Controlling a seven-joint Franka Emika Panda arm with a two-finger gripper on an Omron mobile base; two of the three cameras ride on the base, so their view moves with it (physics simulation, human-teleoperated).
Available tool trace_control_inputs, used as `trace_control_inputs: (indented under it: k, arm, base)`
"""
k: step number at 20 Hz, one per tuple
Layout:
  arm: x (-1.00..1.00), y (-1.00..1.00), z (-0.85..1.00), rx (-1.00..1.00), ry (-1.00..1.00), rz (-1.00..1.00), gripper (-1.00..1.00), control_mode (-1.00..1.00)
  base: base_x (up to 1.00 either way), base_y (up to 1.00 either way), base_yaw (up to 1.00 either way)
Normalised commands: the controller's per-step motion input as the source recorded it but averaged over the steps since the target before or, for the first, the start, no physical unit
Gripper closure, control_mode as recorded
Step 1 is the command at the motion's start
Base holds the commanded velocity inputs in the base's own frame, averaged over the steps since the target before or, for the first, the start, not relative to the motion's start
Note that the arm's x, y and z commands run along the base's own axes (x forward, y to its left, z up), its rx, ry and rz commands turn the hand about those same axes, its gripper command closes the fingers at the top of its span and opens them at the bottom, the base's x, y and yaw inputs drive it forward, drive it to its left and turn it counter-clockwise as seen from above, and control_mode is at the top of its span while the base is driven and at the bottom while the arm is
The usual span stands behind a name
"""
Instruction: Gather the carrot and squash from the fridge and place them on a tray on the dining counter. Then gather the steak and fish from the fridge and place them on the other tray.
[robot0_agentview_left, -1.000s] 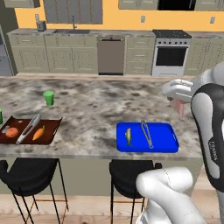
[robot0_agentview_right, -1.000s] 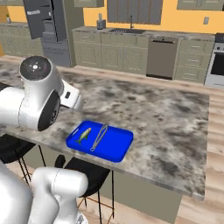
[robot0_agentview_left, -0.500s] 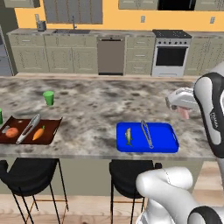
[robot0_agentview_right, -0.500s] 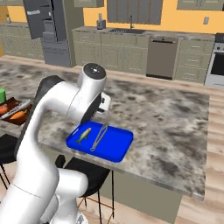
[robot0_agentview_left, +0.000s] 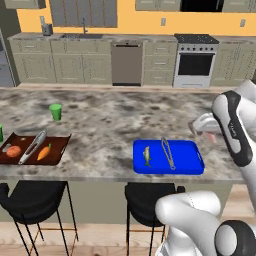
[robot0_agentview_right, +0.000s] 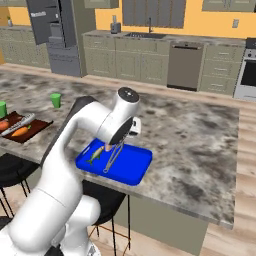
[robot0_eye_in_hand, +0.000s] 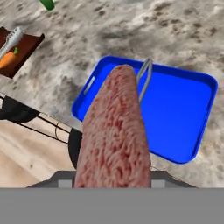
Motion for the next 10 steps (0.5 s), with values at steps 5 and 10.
trace_control_inputs:
  k: [5, 10]
  arm:
    - [0.57, -0.17, -0.52, -0.01, 0.07, 0.02, 1.0, -1.0]
    - [0.51, -0.15, -0.51, 0.0, 0.12, 0.01, 1.0, -1.0]
  base:
    - [0.0, 0.0, 0.0]
    - [0.0, 0.0, 0.0]
